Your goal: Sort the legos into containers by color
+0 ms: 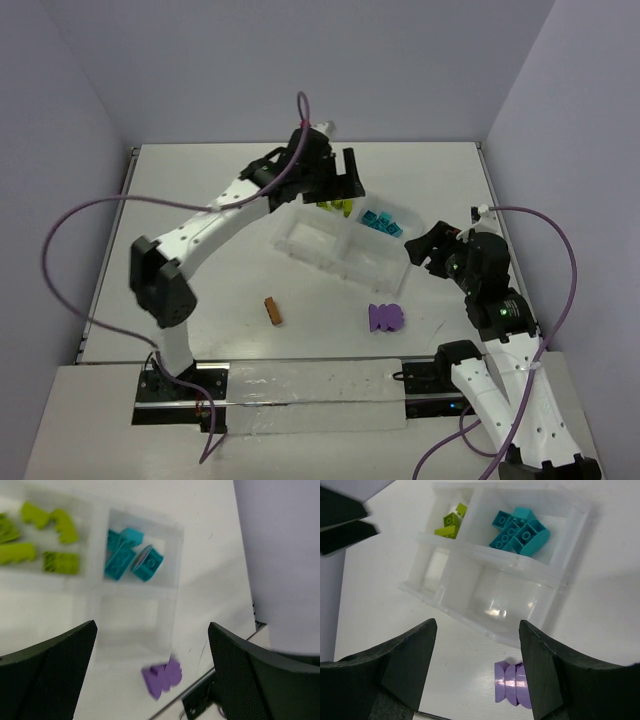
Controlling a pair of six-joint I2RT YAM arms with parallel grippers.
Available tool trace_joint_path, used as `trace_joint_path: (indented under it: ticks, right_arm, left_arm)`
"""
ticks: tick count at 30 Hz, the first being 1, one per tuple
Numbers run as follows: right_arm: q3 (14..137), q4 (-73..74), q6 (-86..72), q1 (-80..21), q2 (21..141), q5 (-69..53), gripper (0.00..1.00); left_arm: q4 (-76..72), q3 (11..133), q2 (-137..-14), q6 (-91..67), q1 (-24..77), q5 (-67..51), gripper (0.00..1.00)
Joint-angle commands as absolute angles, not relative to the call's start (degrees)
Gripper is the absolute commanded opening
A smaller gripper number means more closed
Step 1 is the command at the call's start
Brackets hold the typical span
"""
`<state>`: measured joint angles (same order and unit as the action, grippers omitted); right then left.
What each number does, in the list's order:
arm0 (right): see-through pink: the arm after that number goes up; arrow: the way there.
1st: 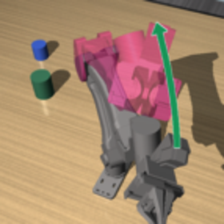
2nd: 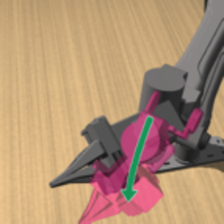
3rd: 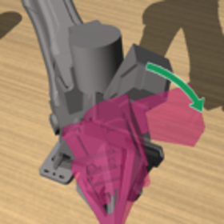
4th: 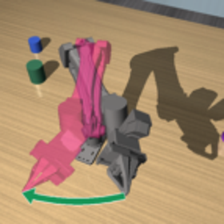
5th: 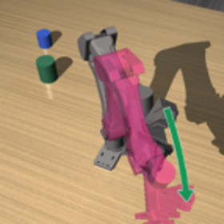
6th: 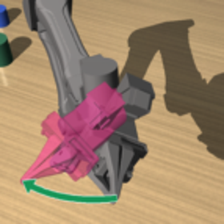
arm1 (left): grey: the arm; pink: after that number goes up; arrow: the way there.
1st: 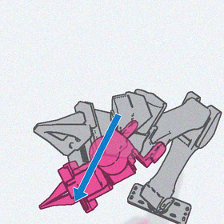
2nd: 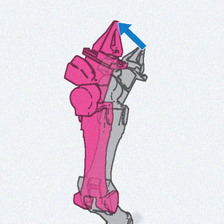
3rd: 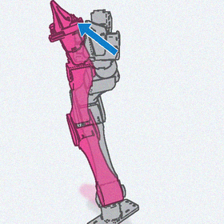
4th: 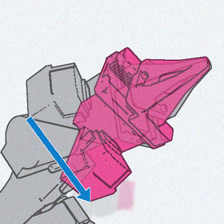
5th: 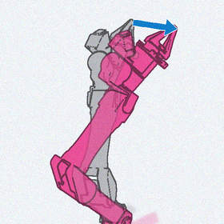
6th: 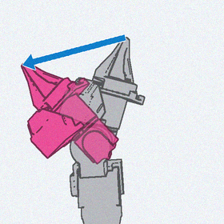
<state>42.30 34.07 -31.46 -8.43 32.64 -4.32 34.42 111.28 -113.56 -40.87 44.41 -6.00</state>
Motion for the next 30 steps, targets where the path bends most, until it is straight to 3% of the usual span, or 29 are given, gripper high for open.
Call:
trace_joint_path:
  ticks: [1,5,12,21,26,30]
  right_arm:
    - [40.5,26.5,-30.4,-8.8,32.3,-9.6,0.74]
    - [39.3,23.2,-30.3,-10.5,32.7,-9.7,0.74]
    - [37.7,18.7,-30.3,-13.5,34.1,-9.5,0.75]
    - [41.3,19.7,-28.5,-23.9,41.7,-4.5,0.75]
    - [44.5,18.6,-23.8,-30.8,46.5,-7.7,0.75]
    - [49.1,21.9,-21.9,-44.9,54.3,-0.5,0.77]
  left_arm:
    - [37.0,98.6,-96.3,-39.6,44.8,11.0,0.99]
    - [36.4,77.9,-81.6,-46.0,45.1,18.9,0.99]
    - [54.8,67.7,-73.6,-60.4,45.5,29.5,0.99]
    - [48.9,54.0,-66.2,-61.7,45.8,18.4,0.97]
    - [46.0,50.4,-64.2,-61.7,45.8,12.9,0.96]
    - [49.9,51.2,-61.7,-63.3,43.0,14.5,0.96]
